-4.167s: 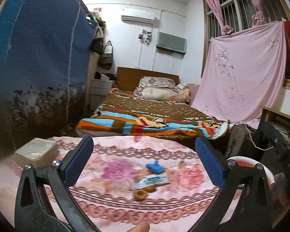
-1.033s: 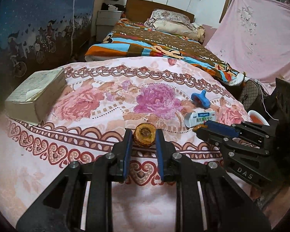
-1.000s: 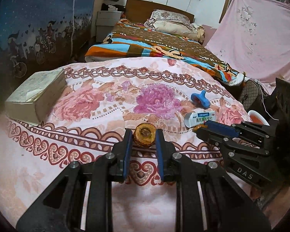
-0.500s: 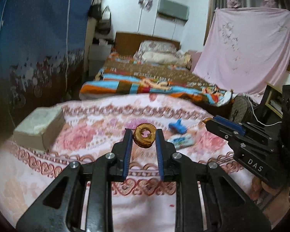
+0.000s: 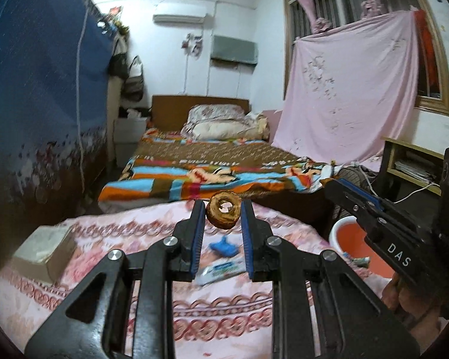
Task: Collect trash
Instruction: 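Lift both held items and carry them over the orange bucket, then open both tools to drop the snack and orange piece into the bucket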
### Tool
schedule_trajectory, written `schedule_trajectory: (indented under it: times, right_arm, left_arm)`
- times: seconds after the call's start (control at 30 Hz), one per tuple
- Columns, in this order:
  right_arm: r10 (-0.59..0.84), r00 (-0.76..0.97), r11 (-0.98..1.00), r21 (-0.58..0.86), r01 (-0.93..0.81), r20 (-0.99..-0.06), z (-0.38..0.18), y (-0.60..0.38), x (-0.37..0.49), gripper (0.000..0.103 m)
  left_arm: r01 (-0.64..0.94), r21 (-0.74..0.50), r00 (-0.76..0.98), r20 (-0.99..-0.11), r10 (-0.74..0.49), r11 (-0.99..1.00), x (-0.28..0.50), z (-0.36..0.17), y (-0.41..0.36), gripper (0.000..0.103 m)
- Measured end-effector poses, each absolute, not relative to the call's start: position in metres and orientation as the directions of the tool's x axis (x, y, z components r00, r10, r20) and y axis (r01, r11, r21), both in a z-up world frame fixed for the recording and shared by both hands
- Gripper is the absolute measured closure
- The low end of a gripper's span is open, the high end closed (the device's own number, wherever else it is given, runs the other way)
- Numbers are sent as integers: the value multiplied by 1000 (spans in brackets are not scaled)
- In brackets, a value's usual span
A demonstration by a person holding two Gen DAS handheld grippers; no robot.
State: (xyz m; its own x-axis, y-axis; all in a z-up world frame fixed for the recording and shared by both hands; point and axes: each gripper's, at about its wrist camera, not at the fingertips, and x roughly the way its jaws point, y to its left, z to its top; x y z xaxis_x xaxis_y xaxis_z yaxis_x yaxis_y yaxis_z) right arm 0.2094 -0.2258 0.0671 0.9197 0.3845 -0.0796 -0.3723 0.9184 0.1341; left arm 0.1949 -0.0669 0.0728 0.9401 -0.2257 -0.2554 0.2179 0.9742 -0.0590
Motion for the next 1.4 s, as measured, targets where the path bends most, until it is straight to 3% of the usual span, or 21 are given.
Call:
schedule_trajectory:
  times: [0.3,0.63,1.4]
  right_arm:
    - [286,958,946,162,-280,-12,76,-264,196,86]
    - [170,986,960,225,-165,-1,74,-310,192,86]
    - [-18,991,927,368,68,-136,54,-391,200,86]
  left_arm:
    - [316,2,927,-215,-309,949,192,85,-107,95]
    - [402,60,903,-193,-384,914,189,89,-148,95]
    - [606,63,764,-327,-557,793,209,67,-244,94]
